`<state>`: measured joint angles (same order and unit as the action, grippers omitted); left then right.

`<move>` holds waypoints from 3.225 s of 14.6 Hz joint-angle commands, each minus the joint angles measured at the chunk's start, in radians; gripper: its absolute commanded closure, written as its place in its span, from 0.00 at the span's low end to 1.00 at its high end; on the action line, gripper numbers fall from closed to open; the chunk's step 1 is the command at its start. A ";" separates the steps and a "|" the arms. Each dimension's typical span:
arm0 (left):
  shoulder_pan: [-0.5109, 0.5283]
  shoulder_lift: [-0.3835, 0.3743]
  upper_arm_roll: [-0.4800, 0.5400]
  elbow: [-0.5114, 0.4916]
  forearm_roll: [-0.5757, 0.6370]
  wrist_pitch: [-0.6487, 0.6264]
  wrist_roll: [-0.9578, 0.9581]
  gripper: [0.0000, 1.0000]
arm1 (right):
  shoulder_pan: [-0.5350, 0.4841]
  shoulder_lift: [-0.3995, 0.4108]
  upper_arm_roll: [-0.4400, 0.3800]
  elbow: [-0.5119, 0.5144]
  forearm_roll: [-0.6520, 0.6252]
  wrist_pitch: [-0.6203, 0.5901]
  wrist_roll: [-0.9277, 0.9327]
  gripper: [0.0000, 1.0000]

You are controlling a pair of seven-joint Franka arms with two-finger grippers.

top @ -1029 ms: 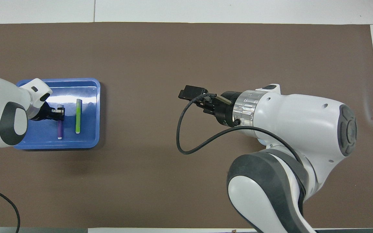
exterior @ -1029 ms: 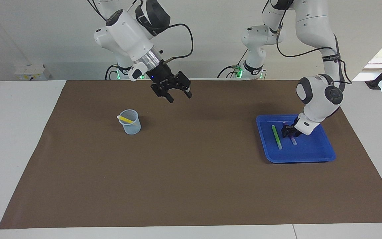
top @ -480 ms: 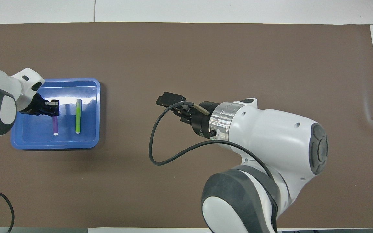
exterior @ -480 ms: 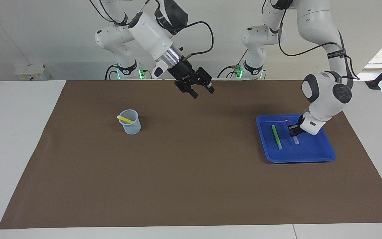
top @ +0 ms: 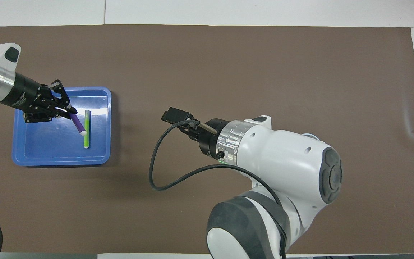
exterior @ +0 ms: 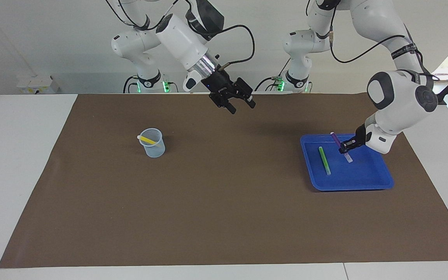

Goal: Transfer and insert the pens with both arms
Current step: 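Hand the purple pen from the left gripper to the right gripper, then insert the purple pen into the cup with the right gripper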

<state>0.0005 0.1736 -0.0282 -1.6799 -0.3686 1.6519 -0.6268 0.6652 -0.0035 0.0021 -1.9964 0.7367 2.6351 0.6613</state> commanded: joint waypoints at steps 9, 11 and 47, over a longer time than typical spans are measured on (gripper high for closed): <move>-0.162 -0.184 0.004 -0.236 -0.441 0.132 -0.577 1.00 | 0.036 0.025 -0.002 0.047 0.021 0.051 0.004 0.00; -0.163 -0.197 0.004 -0.250 -0.489 0.135 -0.612 1.00 | 0.053 0.025 -0.002 0.047 0.020 0.049 0.006 0.00; -0.203 -0.236 0.005 -0.256 -0.259 0.157 -0.455 0.00 | -0.311 -0.021 -0.016 0.232 -0.465 -0.768 -0.513 1.00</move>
<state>-0.1960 -0.0363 -0.0300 -1.9041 -0.7013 1.7941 -1.1887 0.4120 -0.0245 -0.0239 -1.7768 0.3435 1.9540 0.2922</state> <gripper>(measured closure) 0.004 0.828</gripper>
